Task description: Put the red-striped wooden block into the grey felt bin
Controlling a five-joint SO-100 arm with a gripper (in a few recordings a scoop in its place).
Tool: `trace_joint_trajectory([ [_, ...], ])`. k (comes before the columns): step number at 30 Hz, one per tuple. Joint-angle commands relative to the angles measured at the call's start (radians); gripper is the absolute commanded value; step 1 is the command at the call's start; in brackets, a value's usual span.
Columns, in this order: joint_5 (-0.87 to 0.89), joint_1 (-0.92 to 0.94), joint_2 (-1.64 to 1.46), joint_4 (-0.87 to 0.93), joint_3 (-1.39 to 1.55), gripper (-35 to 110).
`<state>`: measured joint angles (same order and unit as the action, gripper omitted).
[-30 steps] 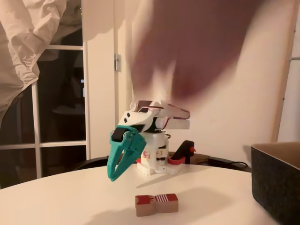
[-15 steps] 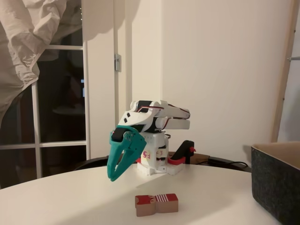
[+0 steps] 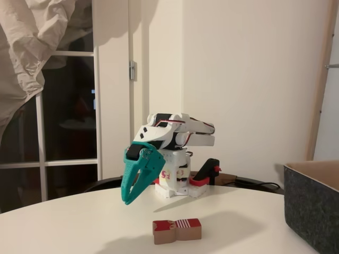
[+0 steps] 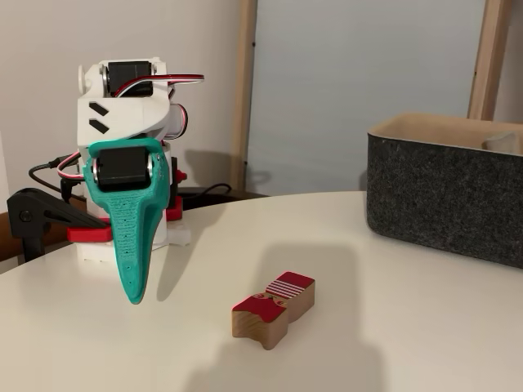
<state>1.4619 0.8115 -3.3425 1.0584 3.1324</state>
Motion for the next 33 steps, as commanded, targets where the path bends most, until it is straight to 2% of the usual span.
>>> trace_joint_trajectory([
  [1,0.046,0.012,-0.037,0.02,0.012,0],
  [9,0.055,0.012,-0.035,0.02,0.009,0],
  [17,0.146,0.008,-0.02,0.018,-0.054,0],
  [25,0.272,0.003,0.132,0.018,-0.33,0],
  [33,0.543,-0.074,0.382,0.014,-0.696,0],
])
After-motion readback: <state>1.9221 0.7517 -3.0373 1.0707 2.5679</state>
